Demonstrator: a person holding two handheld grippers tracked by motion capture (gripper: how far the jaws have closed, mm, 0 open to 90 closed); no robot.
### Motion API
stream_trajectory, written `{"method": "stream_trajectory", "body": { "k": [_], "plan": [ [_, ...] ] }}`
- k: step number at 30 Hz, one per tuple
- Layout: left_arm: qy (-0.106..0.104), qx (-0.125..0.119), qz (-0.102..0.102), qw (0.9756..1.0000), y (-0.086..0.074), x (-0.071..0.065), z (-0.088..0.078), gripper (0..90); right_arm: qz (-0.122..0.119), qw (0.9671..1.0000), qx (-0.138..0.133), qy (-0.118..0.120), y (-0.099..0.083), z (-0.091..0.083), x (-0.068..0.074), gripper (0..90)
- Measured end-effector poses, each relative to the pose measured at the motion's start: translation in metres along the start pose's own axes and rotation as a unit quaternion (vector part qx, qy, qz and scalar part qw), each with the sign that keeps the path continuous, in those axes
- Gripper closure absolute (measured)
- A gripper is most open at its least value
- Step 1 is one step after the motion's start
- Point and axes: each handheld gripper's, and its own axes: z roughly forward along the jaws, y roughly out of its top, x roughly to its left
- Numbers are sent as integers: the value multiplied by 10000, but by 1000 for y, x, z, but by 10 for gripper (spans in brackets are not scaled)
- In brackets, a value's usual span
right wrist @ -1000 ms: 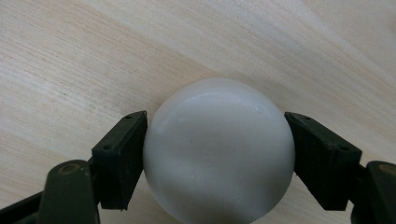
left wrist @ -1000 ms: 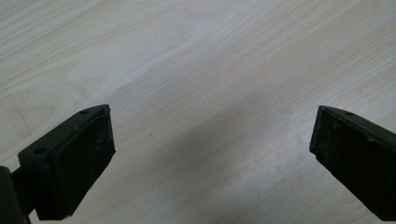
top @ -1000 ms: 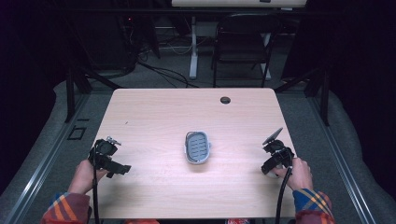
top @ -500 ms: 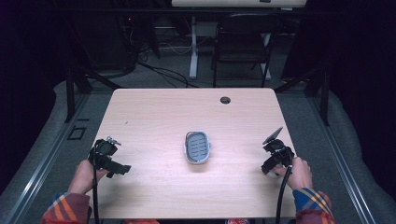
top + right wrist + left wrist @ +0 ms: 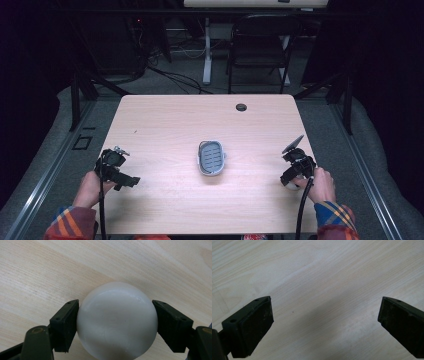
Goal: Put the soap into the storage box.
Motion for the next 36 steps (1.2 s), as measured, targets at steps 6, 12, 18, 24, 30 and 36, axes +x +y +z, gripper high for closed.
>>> {"method": "stream_trajectory", "body": {
  "k": [6,12,18,24,30,36],
  "plan": [
    [9,-13,7,10000,0,0,0,0,-38,10000,33,13,1,-3,0,242],
    [13,-15,7,10000,0,0,0,0,-53,9999,-63,71,1,-6,3,242],
    [9,-4,13,10000,0,0,0,0,-182,9998,35,73,4,-9,7,242],
    [1,-6,7,10000,0,0,1,0,-214,9997,-33,101,6,-10,12,242],
    [0,-4,0,10000,0,0,1,0,-386,9992,-51,79,10,-17,19,242],
    [1,-1,-2,10000,-1,0,1,0,-470,9988,-110,76,13,-21,26,242]
  ]
}}
